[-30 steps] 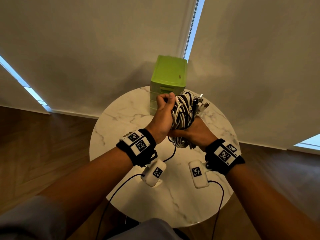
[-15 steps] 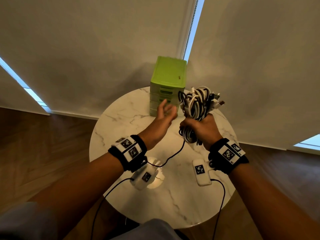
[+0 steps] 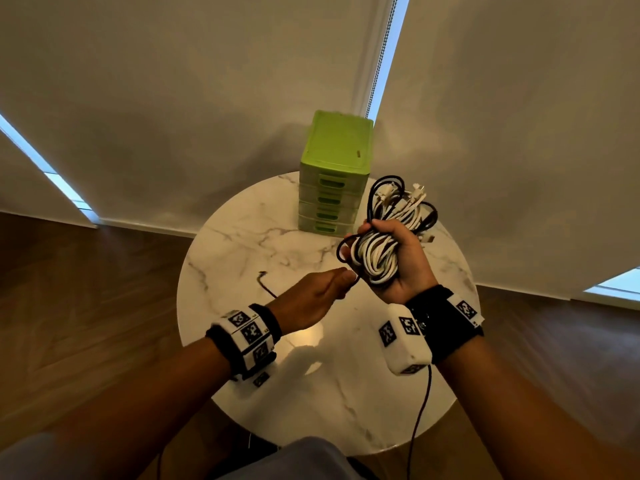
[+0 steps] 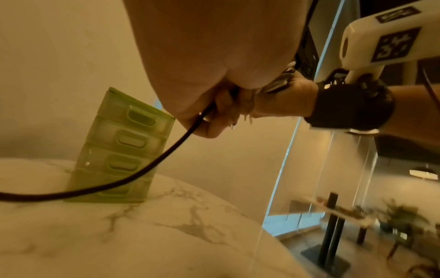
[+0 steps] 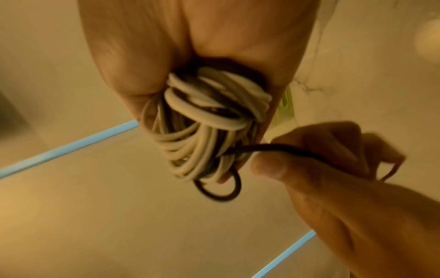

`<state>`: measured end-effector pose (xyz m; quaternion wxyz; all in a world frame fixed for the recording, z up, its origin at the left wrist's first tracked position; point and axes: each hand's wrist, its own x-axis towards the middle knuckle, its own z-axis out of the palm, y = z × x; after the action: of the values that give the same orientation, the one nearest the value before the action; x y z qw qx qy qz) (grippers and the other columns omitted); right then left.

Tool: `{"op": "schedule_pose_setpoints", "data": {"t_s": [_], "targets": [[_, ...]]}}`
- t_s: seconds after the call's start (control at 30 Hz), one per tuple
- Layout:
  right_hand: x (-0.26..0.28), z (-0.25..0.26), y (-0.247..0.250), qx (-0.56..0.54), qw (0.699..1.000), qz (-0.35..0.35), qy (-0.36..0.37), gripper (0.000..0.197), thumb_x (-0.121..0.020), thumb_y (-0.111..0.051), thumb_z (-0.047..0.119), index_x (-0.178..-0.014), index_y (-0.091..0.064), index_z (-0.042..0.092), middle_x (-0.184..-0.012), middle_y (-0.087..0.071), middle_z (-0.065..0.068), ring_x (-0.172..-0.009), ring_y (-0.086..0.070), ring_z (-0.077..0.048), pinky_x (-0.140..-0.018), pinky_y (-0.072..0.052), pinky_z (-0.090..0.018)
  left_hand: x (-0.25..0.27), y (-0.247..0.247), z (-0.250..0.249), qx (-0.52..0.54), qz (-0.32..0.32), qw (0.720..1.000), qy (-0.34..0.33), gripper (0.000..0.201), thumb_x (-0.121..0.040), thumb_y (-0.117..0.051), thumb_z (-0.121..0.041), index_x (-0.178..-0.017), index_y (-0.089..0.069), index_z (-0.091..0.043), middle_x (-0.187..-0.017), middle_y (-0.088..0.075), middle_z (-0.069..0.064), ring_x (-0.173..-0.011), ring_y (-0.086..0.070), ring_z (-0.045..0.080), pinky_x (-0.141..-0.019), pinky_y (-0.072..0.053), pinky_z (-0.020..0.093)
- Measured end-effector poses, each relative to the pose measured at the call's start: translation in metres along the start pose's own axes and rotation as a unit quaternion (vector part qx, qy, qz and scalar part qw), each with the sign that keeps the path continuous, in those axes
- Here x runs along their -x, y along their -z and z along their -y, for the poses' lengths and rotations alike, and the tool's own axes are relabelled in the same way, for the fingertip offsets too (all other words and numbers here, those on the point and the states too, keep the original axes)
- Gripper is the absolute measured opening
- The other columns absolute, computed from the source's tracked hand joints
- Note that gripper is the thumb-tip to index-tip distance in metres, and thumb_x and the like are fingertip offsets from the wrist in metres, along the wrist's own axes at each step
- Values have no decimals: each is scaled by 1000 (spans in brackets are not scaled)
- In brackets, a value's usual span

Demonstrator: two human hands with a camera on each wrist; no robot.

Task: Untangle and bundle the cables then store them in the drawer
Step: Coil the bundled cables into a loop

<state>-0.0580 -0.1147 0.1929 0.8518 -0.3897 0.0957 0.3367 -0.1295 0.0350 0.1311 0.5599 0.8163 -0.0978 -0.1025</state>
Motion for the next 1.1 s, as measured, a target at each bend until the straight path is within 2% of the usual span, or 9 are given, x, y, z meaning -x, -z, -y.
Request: {"op": "schedule_pose_setpoints", "data": {"t_s": [0.17,0.37,0.47,0.6,0.7,0.83,0.93,1.03,1.1], "targets": [[9,9,10,101,995,7,-5,12,-79,-62,19,-72,-65,9,-73,-62,-3,-67,-60,-21,-69,-47,-33,4,42,19,-142,27,988,-53,51,-95,-43,-58,-80,-53,-10,-70,-50,0,-64,-42,6,-63,-37,21],[26,21,24,378,925,-16,9,6,-83,-62,0,-78,-65,0,-68,-65,-15,-58,-65,-28,-56,-54,-29,-4,94,15,-266,-64,948,-163,47,-90,-59,-64,-70,-59,-22,-61,-51,-5,-56,-46,13,-68,-43,30],[29,15,23,396,918,-5,24,5,-84,-62,-4,-81,-65,-1,-68,-65,-15,-58,-67,-26,-56,-54,-30,-5,100,3,-204,-63,970,-115,42,-84,-70,-59,-74,-62,-20,-70,-58,-6,-64,-52,12,-64,-47,32],[24,6,12,373,925,2,66,5,-87,-62,-2,-88,-66,-1,-81,-68,-23,-86,-71,-44,-77,-59,-50,-2,61,-1,-203,16,973,-111,33,-83,-76,-49,-81,-67,-17,-78,-61,-7,-71,-53,9,-65,-43,18],[23,2,6,367,926,-5,89,9,-85,-66,4,-87,-73,-1,-89,-68,-27,-98,-65,-53,-87,-53,-60,-8,45,6,-211,-44,969,-121,30,-85,-75,-43,-85,-67,-14,-74,-53,-11,-68,-49,5,-62,-37,19],[22,-7,3,397,911,-4,112,25,-83,-69,7,-104,-67,-8,-98,-69,-32,-93,-66,-50,-85,-53,-61,-15,45,2,-214,-122,964,-104,20,-88,-76,-32,-93,-68,-14,-76,-47,-20,-72,-50,-7,-61,-35,8],[21,-11,5,372,922,0,108,21,-87,-61,-3,-107,-64,-9,-96,-69,-34,-90,-68,-49,-82,-56,-58,-14,49,0,-204,-114,969,-80,20,-88,-75,-38,-90,-65,-21,-74,-50,-16,-68,-49,-2,-61,-35,10],[22,-10,7,418,902,27,102,23,-85,-57,-10,-104,-67,-3,-87,-71,-26,-80,-70,-39,-72,-59,-45,-12,59,-4,-131,-75,987,-59,26,-84,-75,-44,-90,-71,-20,-77,-62,0,-65,-51,6,-62,-43,22],[25,-7,8,454,886,51,80,23,-84,-58,-10,-101,-69,2,-86,-72,-20,-76,-69,-35,-69,-59,-41,-8,69,-11,-137,-19,990,-42,23,-84,-75,-45,-93,-74,-23,-84,-68,-3,-74,-61,7,-68,-50,26]]}}
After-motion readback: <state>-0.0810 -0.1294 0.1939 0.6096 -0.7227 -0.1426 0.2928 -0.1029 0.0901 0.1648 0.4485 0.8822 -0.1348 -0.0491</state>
